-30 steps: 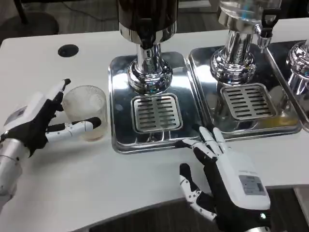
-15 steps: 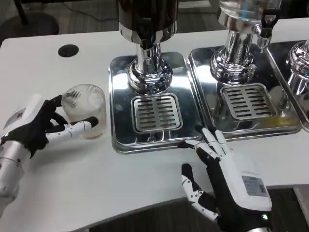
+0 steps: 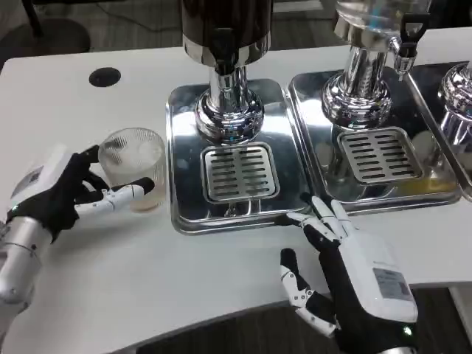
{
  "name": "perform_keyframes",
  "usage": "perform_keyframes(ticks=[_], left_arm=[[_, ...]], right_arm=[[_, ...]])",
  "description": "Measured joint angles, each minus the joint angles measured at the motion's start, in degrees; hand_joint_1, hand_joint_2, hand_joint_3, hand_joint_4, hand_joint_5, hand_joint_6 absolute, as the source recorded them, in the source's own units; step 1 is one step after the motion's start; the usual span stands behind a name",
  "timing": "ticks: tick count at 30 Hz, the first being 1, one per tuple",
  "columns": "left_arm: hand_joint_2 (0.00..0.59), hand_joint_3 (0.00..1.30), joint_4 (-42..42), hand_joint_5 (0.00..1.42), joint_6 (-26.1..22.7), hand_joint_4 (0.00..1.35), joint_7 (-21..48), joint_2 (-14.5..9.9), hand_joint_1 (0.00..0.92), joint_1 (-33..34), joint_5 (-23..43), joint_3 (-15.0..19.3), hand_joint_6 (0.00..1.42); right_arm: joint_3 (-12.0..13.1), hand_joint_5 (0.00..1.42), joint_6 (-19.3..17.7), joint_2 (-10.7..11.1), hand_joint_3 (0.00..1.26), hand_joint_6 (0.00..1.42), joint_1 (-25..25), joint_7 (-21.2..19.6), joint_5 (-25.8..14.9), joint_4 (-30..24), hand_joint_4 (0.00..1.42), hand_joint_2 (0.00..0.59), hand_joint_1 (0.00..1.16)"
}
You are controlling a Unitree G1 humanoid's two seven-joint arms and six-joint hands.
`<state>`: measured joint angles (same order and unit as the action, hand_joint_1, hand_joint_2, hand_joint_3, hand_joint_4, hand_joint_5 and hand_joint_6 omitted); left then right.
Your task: Grasp the cup under the faucet to collect the drink, then remove the cup.
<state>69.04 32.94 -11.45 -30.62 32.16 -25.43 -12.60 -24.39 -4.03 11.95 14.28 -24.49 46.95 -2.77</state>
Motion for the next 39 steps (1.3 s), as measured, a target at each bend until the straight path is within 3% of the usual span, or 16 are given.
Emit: perform_keyframes(ticks=[10,33,39], left_arm=[[0.161,0.36,0.8,0.75,1.6,0.50,-2.6,0.3,0.362,-0.3,0.0,0.1,0.95],[0.169,0.40,-2.0,0.81,7.7,0.53,-5.8,0.2,0.370,-2.0,0.3,2.5,1.04],[0.169,0.40,-2.0,0.81,7.9,0.54,-5.8,1.5,0.370,-0.6,0.3,2.8,1.05]], right_arm=[[0.4,0.05,-0.1,0.0,0.33,0.18,0.0,0.3,-0.3,-0.1,0.09,0.530,0.49],[1.2,0.05,-1.0,0.1,0.32,0.18,0.8,0.5,-0.8,-0.8,0.09,0.530,0.49],[1.4,0.05,-1.0,-0.2,0.32,0.18,1.8,0.4,-0.8,-2.0,0.09,0.530,0.48]])
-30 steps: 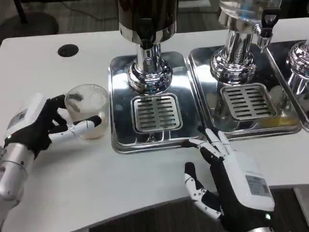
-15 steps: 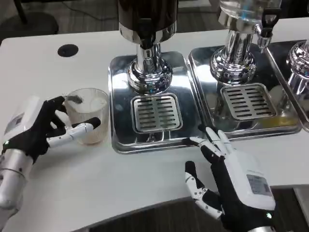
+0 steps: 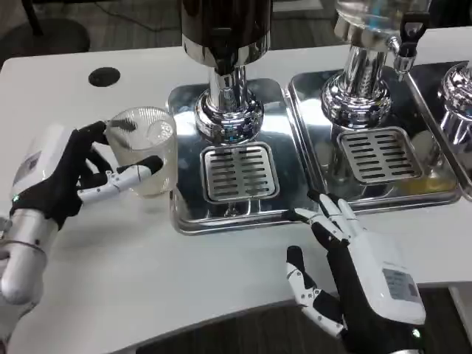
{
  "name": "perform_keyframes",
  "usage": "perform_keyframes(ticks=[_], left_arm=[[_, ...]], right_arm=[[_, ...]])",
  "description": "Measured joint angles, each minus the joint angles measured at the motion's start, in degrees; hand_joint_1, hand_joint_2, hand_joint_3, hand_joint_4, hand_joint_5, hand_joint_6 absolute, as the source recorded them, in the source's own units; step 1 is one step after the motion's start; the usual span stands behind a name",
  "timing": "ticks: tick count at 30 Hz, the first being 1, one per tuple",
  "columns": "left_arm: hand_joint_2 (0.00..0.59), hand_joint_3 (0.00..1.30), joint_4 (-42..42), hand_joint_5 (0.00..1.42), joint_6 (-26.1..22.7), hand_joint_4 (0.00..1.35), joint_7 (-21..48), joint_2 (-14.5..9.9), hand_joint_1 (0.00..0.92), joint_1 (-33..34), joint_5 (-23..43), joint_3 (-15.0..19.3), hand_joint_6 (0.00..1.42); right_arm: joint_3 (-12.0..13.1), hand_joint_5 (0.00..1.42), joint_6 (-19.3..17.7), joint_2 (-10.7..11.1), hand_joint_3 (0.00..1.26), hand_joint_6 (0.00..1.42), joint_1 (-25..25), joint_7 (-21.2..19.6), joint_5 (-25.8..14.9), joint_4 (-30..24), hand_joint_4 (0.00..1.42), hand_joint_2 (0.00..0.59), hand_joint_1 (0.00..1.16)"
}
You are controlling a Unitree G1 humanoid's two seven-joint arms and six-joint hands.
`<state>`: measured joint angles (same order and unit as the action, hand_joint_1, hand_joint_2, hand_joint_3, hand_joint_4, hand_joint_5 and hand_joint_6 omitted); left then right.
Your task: Grasp the cup under the faucet to collect the drink, then remove the cup.
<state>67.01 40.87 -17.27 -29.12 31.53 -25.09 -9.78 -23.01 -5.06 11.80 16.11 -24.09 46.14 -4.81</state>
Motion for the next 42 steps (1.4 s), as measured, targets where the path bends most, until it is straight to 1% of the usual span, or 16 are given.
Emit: perform_keyframes(ticks=[6,8,11,15,23,27,29,34,35,36,37,38,40,42], left_arm=[[0.167,0.40,1.1,0.81,-0.7,0.54,0.0,2.8,0.367,3.5,-0.4,-1.2,1.05],[0.166,0.40,1.7,0.81,-1.4,0.54,0.1,4.2,0.366,4.9,-0.9,-2.6,1.05],[0.166,0.40,2.9,0.81,-2.7,0.54,0.8,5.5,0.365,5.6,-2.0,-3.5,1.05],[0.166,0.40,3.9,0.81,-4.4,0.54,1.7,6.6,0.364,6.2,-2.5,-4.4,1.06],[0.166,0.40,4.8,0.80,-7.0,0.53,1.7,8.0,0.363,8.2,-2.6,-5.3,1.04],[0.166,0.40,5.1,0.79,-7.5,0.53,1.7,8.8,0.363,9.0,-2.6,-6.0,1.03],[0.163,0.36,5.1,0.72,-7.6,0.47,2.0,9.2,0.347,9.2,-2.5,-6.4,0.92],[0.151,0.28,5.3,0.61,-8.4,0.40,4.4,9.7,0.296,10.0,-2.5,-7.0,0.78],[0.139,0.27,5.3,0.57,-8.5,0.37,4.9,9.8,0.277,10.2,-2.5,-7.1,0.69],[0.124,0.24,5.4,0.51,-8.6,0.33,5.7,9.9,0.238,10.3,-2.6,-7.3,0.60],[0.115,0.22,5.5,0.48,-8.7,0.31,6.1,9.9,0.219,10.4,-2.6,-7.3,0.56],[0.115,0.21,5.5,0.46,-8.9,0.29,6.5,9.9,0.203,10.4,-2.6,-7.4,0.54],[0.095,0.19,5.5,0.41,-9.2,0.26,7.1,9.9,0.168,10.5,-2.6,-7.5,0.51],[0.089,0.18,5.5,0.40,-9.3,0.23,7.9,9.9,0.141,10.8,-2.6,-7.5,0.49]], right_arm=[[0.0,0.05,0.0,-0.6,0.32,0.18,0.1,0.0,0.8,-1.3,0.09,0.530,0.48],[0.2,0.05,0.0,-0.8,0.32,0.18,0.1,0.0,0.8,-1.8,0.09,0.530,0.48],[0.5,0.05,0.1,-1.0,0.32,0.18,0.4,-0.1,0.9,-2.1,0.09,0.530,0.48],[0.6,0.05,0.1,-1.4,0.32,0.18,0.8,-0.1,1.1,-2.4,0.09,0.530,0.48],[0.7,0.05,0.1,-2.3,0.32,0.18,1.1,-0.3,1.6,-2.4,0.09,0.536,0.48],[0.7,0.05,0.2,-2.5,0.32,0.18,1.4,-0.4,2.0,-2.4,0.09,0.538,0.47],[0.6,0.05,0.3,-2.7,0.32,0.18,1.6,-0.5,2.1,-2.4,0.09,0.537,0.47],[0.6,0.05,0.7,-3.0,0.32,0.18,2.2,-0.5,2.2,-2.4,0.09,0.534,0.46],[0.6,0.05,0.8,-3.1,0.32,0.18,2.2,-0.5,2.2,-2.4,0.09,0.533,0.46],[0.6,0.05,0.9,-3.2,0.32,0.18,2.2,-0.5,2.2,-2.4,0.09,0.533,0.46],[0.5,0.05,0.9,-3.3,0.32,0.18,2.2,-0.5,2.2,-2.4,0.09,0.532,0.46],[0.5,0.05,0.9,-3.3,0.32,0.18,2.2,-0.5,2.2,-2.4,0.09,0.532,0.46],[0.4,0.05,0.9,-3.3,0.32,0.18,2.2,-0.5,2.2,-2.4,0.09,0.532,0.46],[0.3,0.05,0.9,-3.4,0.32,0.18,1.9,-0.5,2.2,-2.4,0.09,0.532,0.46]])
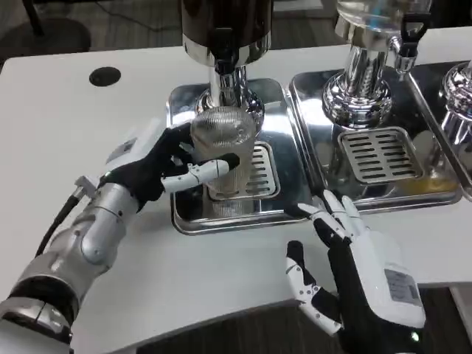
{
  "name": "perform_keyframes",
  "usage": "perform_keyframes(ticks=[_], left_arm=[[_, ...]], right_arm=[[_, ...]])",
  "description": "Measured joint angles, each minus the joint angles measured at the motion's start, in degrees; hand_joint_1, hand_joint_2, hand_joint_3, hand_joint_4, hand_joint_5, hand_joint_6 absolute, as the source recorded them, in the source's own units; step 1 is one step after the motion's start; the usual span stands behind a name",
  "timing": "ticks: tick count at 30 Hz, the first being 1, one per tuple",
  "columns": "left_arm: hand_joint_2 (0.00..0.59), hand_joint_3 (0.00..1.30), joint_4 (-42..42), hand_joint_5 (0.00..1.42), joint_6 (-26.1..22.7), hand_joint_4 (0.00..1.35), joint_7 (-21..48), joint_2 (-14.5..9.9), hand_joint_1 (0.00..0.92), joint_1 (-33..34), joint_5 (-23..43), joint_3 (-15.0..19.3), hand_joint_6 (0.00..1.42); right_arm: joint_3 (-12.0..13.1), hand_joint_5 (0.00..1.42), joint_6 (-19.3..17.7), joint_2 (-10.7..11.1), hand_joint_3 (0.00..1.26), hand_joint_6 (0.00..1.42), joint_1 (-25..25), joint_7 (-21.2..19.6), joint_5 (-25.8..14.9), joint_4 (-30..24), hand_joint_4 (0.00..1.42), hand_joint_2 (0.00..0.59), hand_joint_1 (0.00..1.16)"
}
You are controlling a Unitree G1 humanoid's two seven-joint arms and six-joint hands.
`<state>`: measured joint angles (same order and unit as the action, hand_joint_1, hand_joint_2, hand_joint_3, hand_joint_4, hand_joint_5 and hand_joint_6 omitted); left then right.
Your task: Grasp the cup under the faucet to collect the drink, then remove the cup.
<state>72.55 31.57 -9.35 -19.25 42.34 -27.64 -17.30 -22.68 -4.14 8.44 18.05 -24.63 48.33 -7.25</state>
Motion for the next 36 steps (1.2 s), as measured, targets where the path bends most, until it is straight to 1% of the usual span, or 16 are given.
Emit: perform_keyframes(ticks=[3,5,7,10,14,18,19,22,24,25,27,29,33,36], left_arm=[[0.085,0.17,0.0,0.37,0.0,0.21,0.6,-0.2,0.130,0.1,0.0,0.0,0.46],[0.075,0.14,0.0,0.28,0.0,0.12,0.9,-0.4,0.105,0.1,0.1,0.3,0.40],[0.072,0.13,0.0,0.24,0.0,0.07,1.0,-0.5,0.094,0.1,0.1,0.4,0.39],[0.071,0.11,-0.3,0.20,0.4,0.03,1.6,-1.1,0.085,0.1,0.7,1.0,0.37],[0.068,0.11,-1.7,0.20,2.1,0.03,1.8,-2.4,0.068,-0.3,2.1,2.0,0.37],[0.079,0.14,-4.5,0.20,5.3,0.07,2.4,-4.1,0.066,-1.4,3.7,3.5,0.38],[0.083,0.15,-6.2,0.20,7.0,0.08,3.4,-5.1,0.067,-2.4,4.9,4.6,0.39],[0.097,0.18,-9.5,0.21,9.0,0.12,5.2,-6.9,0.073,-3.2,7.2,6.7,0.41],[0.100,0.20,-11.3,0.22,9.7,0.14,6.1,-7.7,0.075,-3.4,8.3,7.8,0.43],[0.101,0.20,-12.2,0.23,9.9,0.15,6.9,-8.0,0.076,-3.6,9.3,8.3,0.45],[0.102,0.21,-14.6,0.24,10.8,0.16,9.2,-8.6,0.076,-3.8,11.1,9.5,0.52],[0.103,0.21,-16.3,0.25,11.4,0.17,11.3,-9.0,0.076,-3.9,12.7,10.3,0.56],[0.104,0.22,-19.0,0.29,12.0,0.20,15.6,-9.1,0.076,-3.5,15.9,11.7,0.59],[0.103,0.22,-19.6,0.30,12.0,0.21,19.0,-9.1,0.075,-2.7,16.5,12.0,0.60]], right_arm=[[0.0,0.05,0.0,0.0,0.32,0.18,-0.6,0.0,-0.1,0.0,0.09,0.531,0.45],[0.1,0.05,0.0,0.0,0.32,0.18,-1.0,0.0,-0.2,0.0,0.09,0.531,0.45],[0.1,0.05,0.0,0.0,0.32,0.18,-1.1,0.0,-0.3,0.0,0.09,0.531,0.45],[0.2,0.05,0.0,0.1,0.32,0.18,-1.2,0.0,-0.5,0.1,0.09,0.531,0.45],[0.2,0.05,0.0,0.1,0.32,0.18,-1.5,0.0,-0.8,0.2,0.09,0.531,0.45],[0.2,0.05,0.0,0.1,0.32,0.18,-1.7,0.0,-1.0,0.3,0.09,0.531,0.44],[0.2,0.05,0.0,0.1,0.32,0.18,-1.7,0.0,-1.1,0.4,0.09,0.531,0.44],[0.2,0.05,0.0,0.2,0.32,0.18,-1.8,0.0,-1.3,0.7,0.09,0.531,0.44],[0.2,0.06,0.0,0.2,0.32,0.18,-1.9,0.0,-1.3,0.7,0.09,0.531,0.44],[0.2,0.06,0.0,0.2,0.32,0.18,-1.9,0.0,-1.4,0.7,0.09,0.531,0.44],[0.1,0.06,0.0,0.2,0.32,0.18,-2.0,0.0,-1.4,0.7,0.09,0.531,0.44],[0.1,0.06,0.0,0.2,0.32,0.18,-2.0,0.0,-1.5,0.8,0.09,0.531,0.44],[0.2,0.06,0.0,0.2,0.32,0.18,-2.0,0.0,-1.5,0.8,0.09,0.531,0.44],[0.3,0.06,0.0,0.2,0.32,0.18,-2.0,0.0,-1.6,0.8,0.09,0.531,0.44]])
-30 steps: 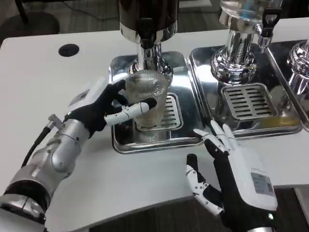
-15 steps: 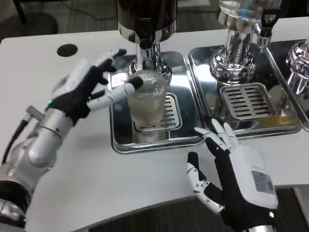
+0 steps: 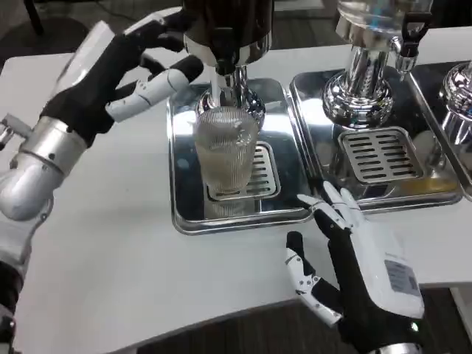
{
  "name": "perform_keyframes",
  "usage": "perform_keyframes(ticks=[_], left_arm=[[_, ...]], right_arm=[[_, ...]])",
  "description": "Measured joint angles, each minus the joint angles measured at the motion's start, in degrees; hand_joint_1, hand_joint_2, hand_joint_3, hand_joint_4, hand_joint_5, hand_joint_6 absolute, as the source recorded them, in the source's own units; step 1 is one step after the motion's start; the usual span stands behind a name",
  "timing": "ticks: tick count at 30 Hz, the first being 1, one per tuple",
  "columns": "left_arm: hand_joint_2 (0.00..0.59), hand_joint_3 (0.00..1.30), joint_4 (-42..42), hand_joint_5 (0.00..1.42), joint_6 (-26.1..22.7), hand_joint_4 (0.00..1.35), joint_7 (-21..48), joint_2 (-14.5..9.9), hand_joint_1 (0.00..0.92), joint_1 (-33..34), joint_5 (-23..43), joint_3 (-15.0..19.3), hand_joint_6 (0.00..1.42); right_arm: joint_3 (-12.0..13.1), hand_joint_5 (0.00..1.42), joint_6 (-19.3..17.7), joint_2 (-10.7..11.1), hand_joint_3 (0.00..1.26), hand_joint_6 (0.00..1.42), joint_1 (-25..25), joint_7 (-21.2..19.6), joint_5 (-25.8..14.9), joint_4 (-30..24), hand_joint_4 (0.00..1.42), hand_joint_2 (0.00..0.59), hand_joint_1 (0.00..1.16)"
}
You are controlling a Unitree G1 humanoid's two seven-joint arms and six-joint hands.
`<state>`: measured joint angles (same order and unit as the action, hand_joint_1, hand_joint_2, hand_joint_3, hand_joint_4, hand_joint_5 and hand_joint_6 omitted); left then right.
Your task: Grasp the cup under the faucet to collect the drink, then remove the cup.
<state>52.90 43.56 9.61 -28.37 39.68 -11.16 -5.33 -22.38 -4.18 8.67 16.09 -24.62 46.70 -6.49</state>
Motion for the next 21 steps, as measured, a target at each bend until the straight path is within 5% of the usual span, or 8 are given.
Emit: perform_keyframes(ticks=[21], left_arm=[[0.085,0.28,0.7,0.33,-2.6,0.26,11.9,1.0,0.038,4.2,2.4,0.4,0.58]], right_arm=[[0.1,0.07,-0.1,-0.2,0.32,0.20,-0.1,-0.2,-1.3,1.0,0.10,0.531,0.44]])
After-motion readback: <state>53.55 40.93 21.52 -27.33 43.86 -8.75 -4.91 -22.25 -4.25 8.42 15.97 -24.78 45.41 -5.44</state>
